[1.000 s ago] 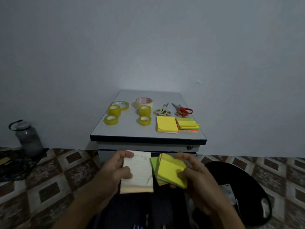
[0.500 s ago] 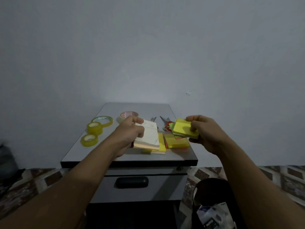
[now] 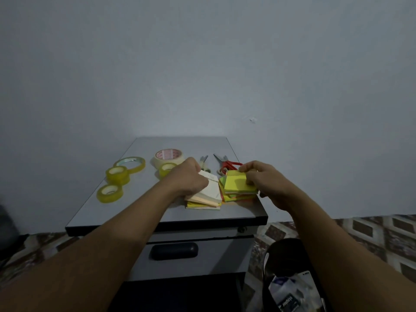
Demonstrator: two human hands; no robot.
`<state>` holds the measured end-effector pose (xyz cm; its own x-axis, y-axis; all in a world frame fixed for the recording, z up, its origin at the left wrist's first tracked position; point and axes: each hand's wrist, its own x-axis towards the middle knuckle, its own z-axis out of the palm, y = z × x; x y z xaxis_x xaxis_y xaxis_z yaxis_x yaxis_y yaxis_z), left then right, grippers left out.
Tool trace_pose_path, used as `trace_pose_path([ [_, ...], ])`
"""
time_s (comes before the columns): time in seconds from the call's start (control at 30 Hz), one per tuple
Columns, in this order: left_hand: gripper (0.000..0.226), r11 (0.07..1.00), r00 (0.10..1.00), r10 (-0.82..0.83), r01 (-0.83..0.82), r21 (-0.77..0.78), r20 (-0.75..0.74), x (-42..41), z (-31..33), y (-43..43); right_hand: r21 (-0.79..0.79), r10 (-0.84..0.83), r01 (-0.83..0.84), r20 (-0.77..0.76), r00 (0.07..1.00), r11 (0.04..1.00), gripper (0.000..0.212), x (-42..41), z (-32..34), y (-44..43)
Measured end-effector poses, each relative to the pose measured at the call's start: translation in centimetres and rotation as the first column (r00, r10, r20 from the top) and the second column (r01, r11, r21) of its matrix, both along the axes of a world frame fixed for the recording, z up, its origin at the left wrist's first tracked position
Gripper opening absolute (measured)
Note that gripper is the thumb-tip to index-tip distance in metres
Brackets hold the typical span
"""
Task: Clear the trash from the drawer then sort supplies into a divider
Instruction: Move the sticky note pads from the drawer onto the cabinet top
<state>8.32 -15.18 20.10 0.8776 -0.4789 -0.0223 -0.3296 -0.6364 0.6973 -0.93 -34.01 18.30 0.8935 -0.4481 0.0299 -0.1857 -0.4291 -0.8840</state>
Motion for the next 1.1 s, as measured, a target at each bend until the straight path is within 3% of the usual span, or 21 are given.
trace_pose_path([
  [0.1,0.044,0.994,0.999,-0.019,0.015,0.112,0.035,-0.4,0.3,0.2,0.000,-0.013,0.013,0.011,1.000,1.000,0.036,0.0,-0.5,-0.6],
  [0.23,0.045,0.991,0.999,-0.027,0.022,0.133,0.036,-0.7,0.5,0.9,0.034,-0.099,0.098,0.043,0.994,0.995,0.051,-0.3,-1.5,-1.4],
  [0.4,0.063,0.993,0.997,-0.072,0.072,0.098,0.000,-1.0,0.3,1.8,0.204,0.088,-0.090,0.020,0.996,0.975,0.067,-1.1,-1.1,-1.7],
  [0.57,0.080,0.983,0.993,-0.118,0.113,0.142,0.029,-1.2,0.1,2.4,0.099,0.138,-0.134,-0.040,0.990,0.986,0.061,-1.1,-1.0,-1.4],
  [0.8,0.073,0.992,0.993,-0.096,0.090,0.085,0.064,-0.8,-1.0,3.2,0.064,0.159,-0.156,-0.039,0.986,0.986,0.056,-1.1,-1.6,-1.7],
  [1.0,0.076,0.985,0.982,-0.131,0.113,0.132,0.138,-1.2,-1.6,3.7,-0.022,0.179,-0.180,-0.043,0.983,0.983,0.086,-1.4,-2.2,-2.0],
  [1.1,0.070,0.989,0.979,-0.115,0.097,0.115,0.166,-1.3,-1.9,3.9,-0.116,0.143,-0.146,-0.031,0.989,0.983,0.081,-1.4,-2.4,-1.6],
])
